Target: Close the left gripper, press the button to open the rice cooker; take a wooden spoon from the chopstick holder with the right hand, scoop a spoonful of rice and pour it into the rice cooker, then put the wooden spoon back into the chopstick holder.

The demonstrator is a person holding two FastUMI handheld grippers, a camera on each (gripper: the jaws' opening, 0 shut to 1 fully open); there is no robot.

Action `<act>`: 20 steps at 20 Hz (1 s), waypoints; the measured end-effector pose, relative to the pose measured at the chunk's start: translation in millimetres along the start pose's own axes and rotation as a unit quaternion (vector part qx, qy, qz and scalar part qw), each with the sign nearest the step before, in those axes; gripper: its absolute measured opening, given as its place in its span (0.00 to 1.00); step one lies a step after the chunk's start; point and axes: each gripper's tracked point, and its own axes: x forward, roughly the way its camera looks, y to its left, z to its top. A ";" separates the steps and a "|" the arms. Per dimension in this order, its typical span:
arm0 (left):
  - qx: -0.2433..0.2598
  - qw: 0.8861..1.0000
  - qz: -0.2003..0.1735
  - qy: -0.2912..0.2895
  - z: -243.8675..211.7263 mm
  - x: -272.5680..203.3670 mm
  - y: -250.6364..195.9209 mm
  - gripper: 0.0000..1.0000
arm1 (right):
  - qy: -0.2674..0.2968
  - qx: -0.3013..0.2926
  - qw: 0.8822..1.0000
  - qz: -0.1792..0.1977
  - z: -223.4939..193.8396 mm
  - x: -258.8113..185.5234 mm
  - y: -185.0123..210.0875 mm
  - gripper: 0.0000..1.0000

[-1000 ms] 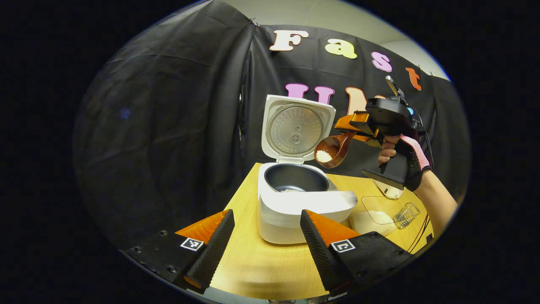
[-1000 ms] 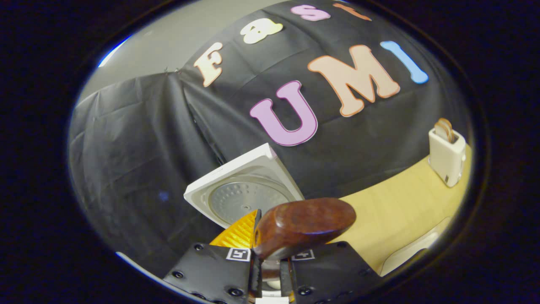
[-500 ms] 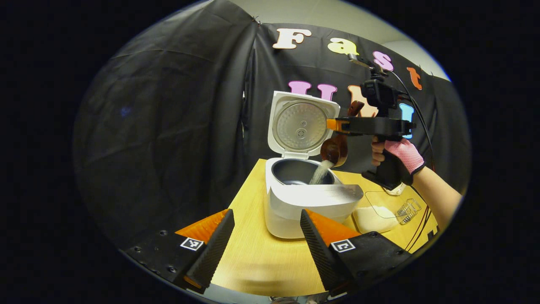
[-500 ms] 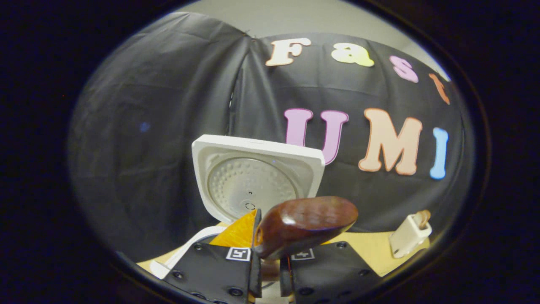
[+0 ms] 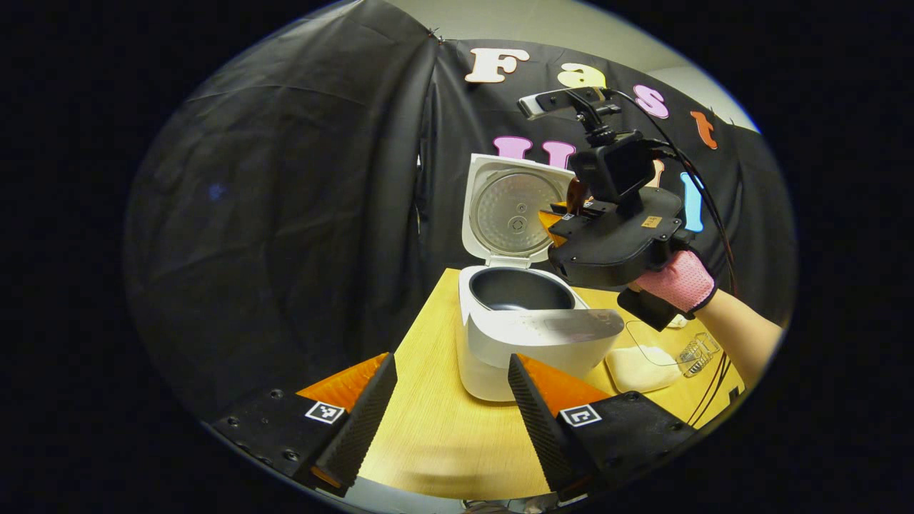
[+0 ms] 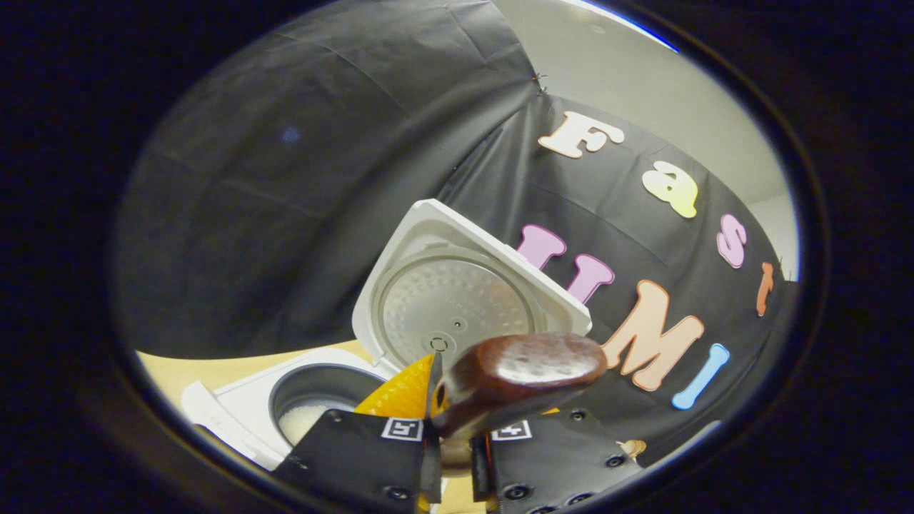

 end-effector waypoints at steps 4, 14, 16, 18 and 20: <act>0.003 1.000 -0.006 -0.007 8.5 6.5 -8.6 0.93 | 0.021 0.095 0.995 0.013 -1.4 -3.1 -3.6 0.21; 0.038 0.998 -0.059 -0.005 16.8 22.4 -71.3 0.93 | 0.048 0.406 0.912 -0.005 -43.5 -36.2 -148.9 0.20; 0.043 0.997 -0.069 -0.004 15.2 25.2 -88.7 0.93 | 0.047 0.432 0.900 -0.024 -62.4 -52.2 -187.0 0.20; 0.044 0.996 -0.077 -0.002 14.5 31.1 -106.3 0.93 | 0.047 0.438 0.897 -0.048 -84.4 -71.1 -228.4 0.19; 0.041 0.996 -0.084 0.004 14.8 37.6 -125.7 0.93 | 0.049 0.434 0.897 -0.070 -107.6 -91.8 -266.3 0.19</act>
